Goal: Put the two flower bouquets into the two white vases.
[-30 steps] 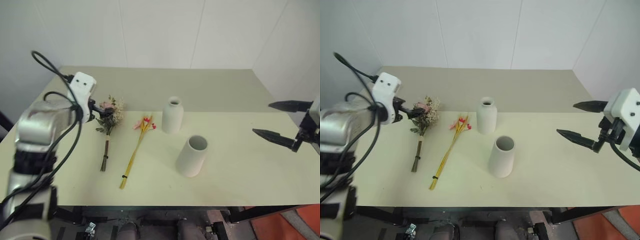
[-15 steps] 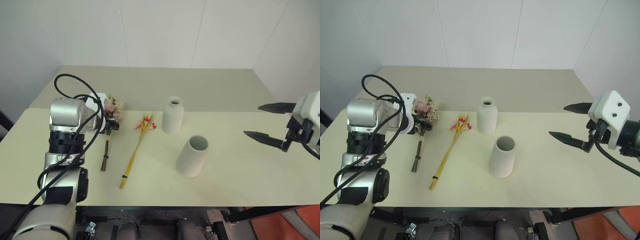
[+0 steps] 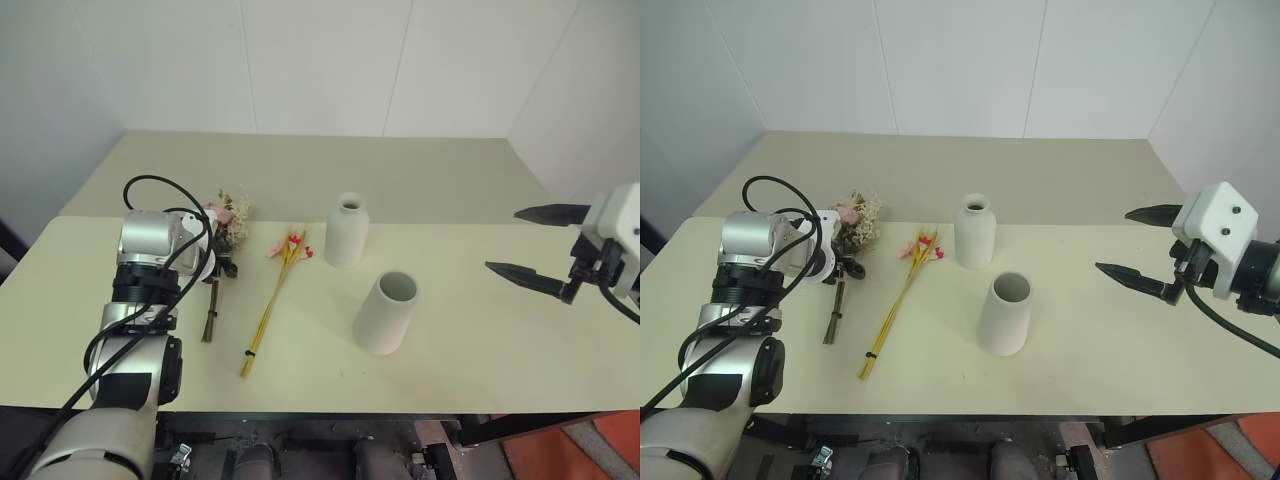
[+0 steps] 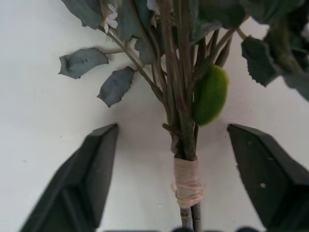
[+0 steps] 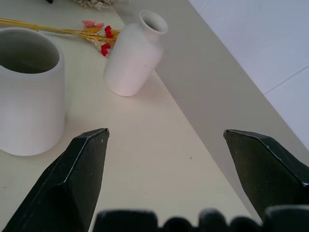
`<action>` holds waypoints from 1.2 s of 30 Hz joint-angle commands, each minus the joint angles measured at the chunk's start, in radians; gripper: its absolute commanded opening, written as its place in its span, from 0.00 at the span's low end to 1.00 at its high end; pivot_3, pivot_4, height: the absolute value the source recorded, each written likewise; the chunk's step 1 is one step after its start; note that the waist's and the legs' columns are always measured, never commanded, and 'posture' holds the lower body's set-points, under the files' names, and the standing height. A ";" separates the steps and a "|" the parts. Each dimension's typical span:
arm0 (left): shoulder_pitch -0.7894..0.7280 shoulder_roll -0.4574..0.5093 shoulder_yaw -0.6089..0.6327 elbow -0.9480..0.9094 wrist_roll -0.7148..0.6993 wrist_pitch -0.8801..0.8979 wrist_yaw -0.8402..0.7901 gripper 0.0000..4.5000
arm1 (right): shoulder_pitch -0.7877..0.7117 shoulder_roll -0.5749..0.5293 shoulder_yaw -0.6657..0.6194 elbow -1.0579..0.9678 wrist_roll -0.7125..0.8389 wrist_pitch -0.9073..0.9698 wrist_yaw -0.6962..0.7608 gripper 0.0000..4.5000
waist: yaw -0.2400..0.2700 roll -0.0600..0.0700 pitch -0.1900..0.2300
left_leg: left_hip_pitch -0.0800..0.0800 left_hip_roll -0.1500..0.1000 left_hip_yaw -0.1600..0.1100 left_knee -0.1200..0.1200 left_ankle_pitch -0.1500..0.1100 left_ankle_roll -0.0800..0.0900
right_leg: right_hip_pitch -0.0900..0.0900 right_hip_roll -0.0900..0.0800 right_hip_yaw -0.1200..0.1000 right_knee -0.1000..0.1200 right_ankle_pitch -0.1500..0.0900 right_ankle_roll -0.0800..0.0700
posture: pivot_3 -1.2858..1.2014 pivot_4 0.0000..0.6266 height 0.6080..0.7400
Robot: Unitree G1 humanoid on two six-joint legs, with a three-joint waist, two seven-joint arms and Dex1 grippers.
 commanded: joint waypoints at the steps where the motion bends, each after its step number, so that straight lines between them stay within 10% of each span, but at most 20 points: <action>1: -0.038 0.007 -0.023 0.001 0.003 -0.022 -0.017 0.57 | 0.005 -0.003 -0.056 -0.029 0.010 0.011 -0.018 1.00 | 0.000 0.000 0.000 | 0.000 0.000 0.000 0.000 0.000 0.000 | 0.000 0.000 0.000 0.000 0.000 0.000 | 0.52 0.24 1.00; 9: -0.019 -0.001 -0.062 -0.020 0.027 -0.056 -0.006 0.02 | 0.009 -0.004 -0.050 -0.029 0.006 0.018 -0.032 1.00 | 0.000 0.000 0.000 | -0.001 0.000 0.000 0.000 0.000 0.000 | 0.000 0.000 0.000 -0.001 0.000 0.000 | 0.52 0.24 1.00; 16: -0.015 -0.070 0.131 -0.077 0.037 -0.311 0.167 0.02 | 0.002 -0.003 -0.041 -0.019 0.007 0.016 -0.032 1.00 | 0.001 0.000 0.000 | -0.001 0.000 0.000 0.000 0.000 0.000 | 0.000 0.000 0.000 0.000 0.000 0.000 | 0.52 0.24 1.00; 22: -0.113 -0.147 0.333 -0.002 -0.026 -0.993 0.316 0.02 | -0.003 -0.004 -0.037 -0.006 0.003 0.008 -0.029 1.00 | 0.006 -0.002 0.001 | -0.002 0.000 0.000 0.000 0.000 0.000 | 0.000 -0.001 0.000 -0.002 0.003 -0.002 | 0.52 0.24 1.00; 36: -0.362 -0.363 0.581 0.458 -0.524 -1.540 -0.329 0.02 | 0.071 0.035 -0.104 -0.089 0.007 0.031 -0.072 1.00 | 0.032 -0.002 0.001 | -0.008 0.000 0.001 0.002 0.000 0.000 | 0.001 -0.001 0.000 -0.014 0.007 0.004 | 0.52 0.24 1.00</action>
